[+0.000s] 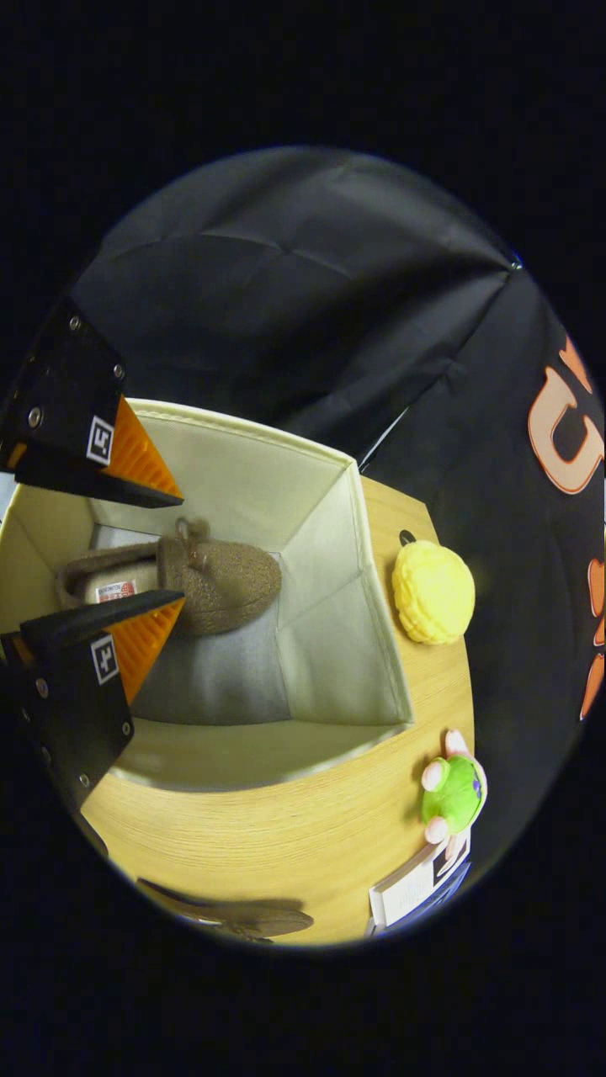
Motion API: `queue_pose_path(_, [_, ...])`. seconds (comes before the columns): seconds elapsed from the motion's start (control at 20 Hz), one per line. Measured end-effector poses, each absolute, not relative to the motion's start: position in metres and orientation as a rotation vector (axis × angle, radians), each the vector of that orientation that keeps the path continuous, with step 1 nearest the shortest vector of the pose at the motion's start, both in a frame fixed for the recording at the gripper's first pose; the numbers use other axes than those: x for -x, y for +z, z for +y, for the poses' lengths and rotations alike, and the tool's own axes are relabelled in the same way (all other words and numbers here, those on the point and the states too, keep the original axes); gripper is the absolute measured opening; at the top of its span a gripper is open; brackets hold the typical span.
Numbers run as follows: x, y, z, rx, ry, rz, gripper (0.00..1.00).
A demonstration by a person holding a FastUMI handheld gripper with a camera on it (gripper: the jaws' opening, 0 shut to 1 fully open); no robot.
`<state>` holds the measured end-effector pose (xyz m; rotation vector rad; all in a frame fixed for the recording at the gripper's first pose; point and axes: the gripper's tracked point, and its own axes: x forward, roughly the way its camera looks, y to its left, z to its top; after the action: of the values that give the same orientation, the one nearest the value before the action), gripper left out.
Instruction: Open the storage box then place both shoes into the box .Put the left shoe in first, then the right shoe, with the right side of both shoes facing outward in a uniform manner.
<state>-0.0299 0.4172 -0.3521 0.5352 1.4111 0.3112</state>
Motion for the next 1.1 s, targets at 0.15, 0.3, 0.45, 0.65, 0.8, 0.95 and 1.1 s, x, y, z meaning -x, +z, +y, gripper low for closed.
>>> queue_pose_path(0.15, [0.029,-0.322,0.407,-0.549,0.363,1.345,0.68])
queue_pose_path(0.3, [0.023,-0.306,0.370,-0.474,0.361,1.254,0.77])
queue_pose_path(0.45, [0.025,-0.288,0.336,-0.461,0.357,1.195,0.83])
queue_pose_path(0.65, [0.031,-0.273,0.286,-0.407,0.318,1.144,0.89])
queue_pose_path(0.8, [0.041,-0.277,0.245,-0.336,0.276,1.128,0.95])
queue_pose_path(0.95, [0.057,-0.291,0.202,-0.279,0.241,1.141,0.97])
queue_pose_path(1.1, [0.069,-0.308,0.152,-0.269,0.161,1.159,0.98])
